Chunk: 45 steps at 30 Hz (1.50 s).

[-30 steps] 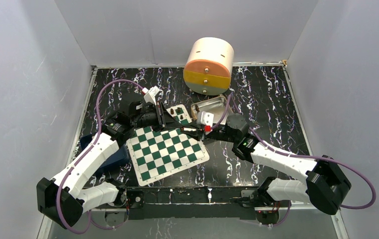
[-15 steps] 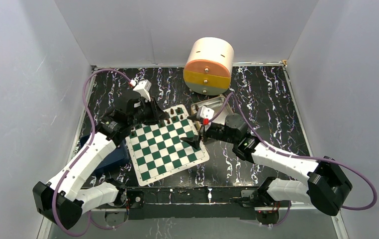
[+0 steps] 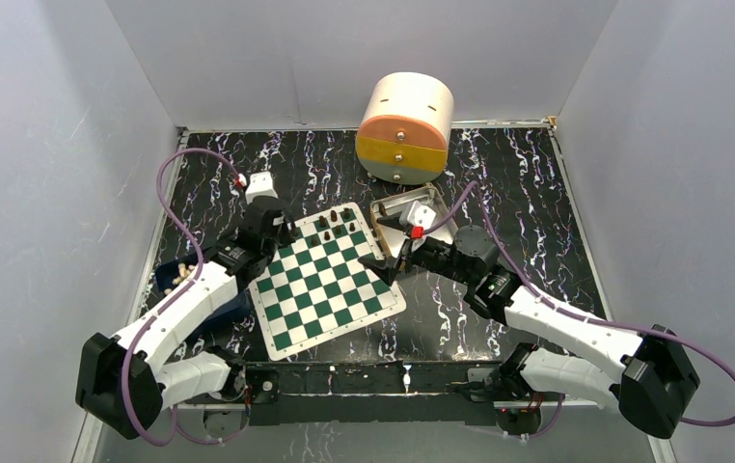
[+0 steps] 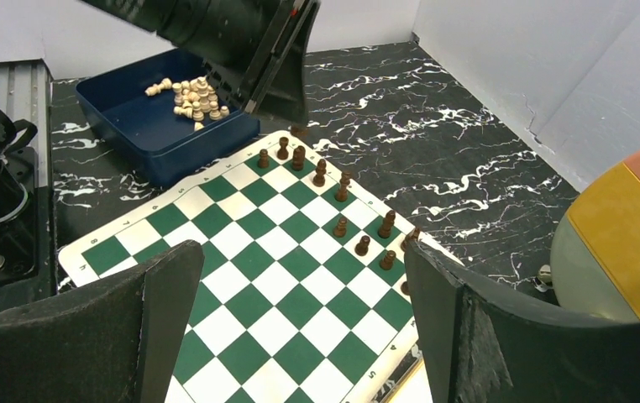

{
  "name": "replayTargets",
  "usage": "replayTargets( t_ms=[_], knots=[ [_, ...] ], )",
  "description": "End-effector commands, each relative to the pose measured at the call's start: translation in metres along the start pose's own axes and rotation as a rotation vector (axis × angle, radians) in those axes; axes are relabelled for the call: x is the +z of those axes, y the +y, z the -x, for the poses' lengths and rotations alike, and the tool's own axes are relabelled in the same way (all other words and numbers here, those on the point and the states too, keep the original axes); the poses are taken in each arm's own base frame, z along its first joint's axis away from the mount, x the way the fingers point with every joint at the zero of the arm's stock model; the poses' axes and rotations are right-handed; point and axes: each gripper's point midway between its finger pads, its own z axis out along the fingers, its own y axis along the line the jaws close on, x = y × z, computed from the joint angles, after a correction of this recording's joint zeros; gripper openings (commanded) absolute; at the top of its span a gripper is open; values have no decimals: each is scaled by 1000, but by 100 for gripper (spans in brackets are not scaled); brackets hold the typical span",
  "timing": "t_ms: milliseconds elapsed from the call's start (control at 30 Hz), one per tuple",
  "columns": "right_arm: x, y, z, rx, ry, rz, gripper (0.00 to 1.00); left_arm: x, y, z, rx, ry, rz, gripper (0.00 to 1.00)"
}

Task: Set up the chess pieces on the board
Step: Place the chess piece on the chessboard.

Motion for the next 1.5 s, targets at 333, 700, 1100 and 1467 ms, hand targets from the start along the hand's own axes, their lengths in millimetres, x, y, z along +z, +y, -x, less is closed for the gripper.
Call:
replayTargets(
  t_ms=[333, 700, 1100, 1467],
  knots=[
    [-5, -7, 12, 51, -31, -62, 99, 27, 40, -40, -21, -74, 159, 4],
    [-11, -8, 10, 30, -34, -76, 99, 51, 58, -61, -35, -20, 212, 4],
    [-11, -10, 7, 24, -24, -88, 99, 58, 66, -71, -132, -37, 176, 4],
    [-11, -11, 10, 22, -32, -96, 99, 64, 73, -80, -123, -18, 195, 4]
  ],
)
